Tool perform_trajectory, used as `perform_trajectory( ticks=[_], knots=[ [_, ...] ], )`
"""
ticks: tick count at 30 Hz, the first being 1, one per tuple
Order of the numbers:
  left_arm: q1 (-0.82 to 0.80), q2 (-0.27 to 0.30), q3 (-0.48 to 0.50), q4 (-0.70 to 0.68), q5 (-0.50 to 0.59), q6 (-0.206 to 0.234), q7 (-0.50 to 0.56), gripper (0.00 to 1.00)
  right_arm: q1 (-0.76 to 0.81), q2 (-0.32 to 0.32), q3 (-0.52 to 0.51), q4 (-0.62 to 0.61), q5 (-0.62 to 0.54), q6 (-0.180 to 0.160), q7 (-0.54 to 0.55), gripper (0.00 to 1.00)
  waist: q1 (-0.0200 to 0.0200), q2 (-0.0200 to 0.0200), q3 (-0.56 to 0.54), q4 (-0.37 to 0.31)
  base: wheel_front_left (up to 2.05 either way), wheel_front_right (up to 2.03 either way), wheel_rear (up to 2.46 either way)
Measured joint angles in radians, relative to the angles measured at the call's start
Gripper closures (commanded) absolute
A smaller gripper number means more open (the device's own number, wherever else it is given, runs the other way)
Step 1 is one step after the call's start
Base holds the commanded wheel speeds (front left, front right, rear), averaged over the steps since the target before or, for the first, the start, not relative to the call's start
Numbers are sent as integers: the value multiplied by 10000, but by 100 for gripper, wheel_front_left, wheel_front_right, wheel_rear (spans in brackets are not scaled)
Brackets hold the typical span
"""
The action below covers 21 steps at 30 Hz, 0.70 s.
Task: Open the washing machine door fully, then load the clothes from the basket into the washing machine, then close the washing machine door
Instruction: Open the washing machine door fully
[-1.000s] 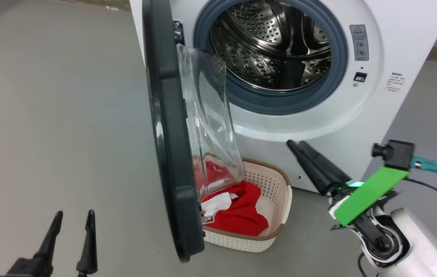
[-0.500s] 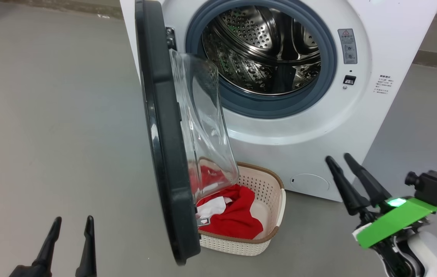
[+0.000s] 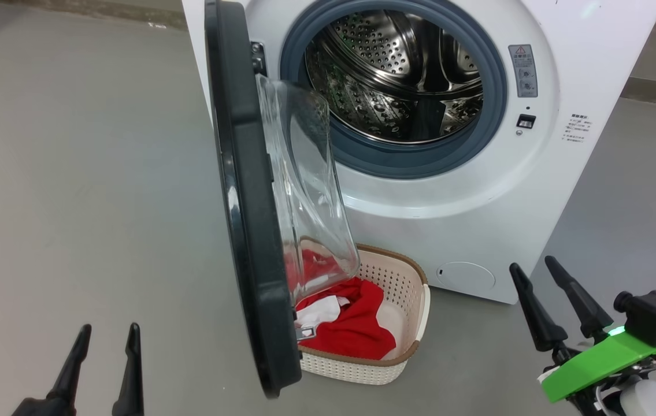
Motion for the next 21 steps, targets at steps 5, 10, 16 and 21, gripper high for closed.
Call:
perform_trajectory(
  ticks=[5, 10, 16, 21],
  knots=[
    [109, 33, -38, -12, -13, 4, 12, 0, 254, 297, -232, -90, -616, 0, 0, 0, 0, 0, -1, -29, 0, 0, 0],
    [117, 58, -56, -12, -13, 44, 12, 0, 394, 550, -683, -130, -966, 0, 0, 0, 0, 1, -32, -90, 0, 0, 0],
    [119, 96, -77, -10, -15, 104, 12, 0, 667, 656, -734, -159, -1342, 0, 0, 0, 0, 0, -37, -131, 0, 0, 0],
    [119, 119, -100, -10, -73, 121, 10, 0, 687, 686, -844, -165, -1459, 0, 0, 0, 0, 0, -47, -134, 0, 0, 0]
  ],
)
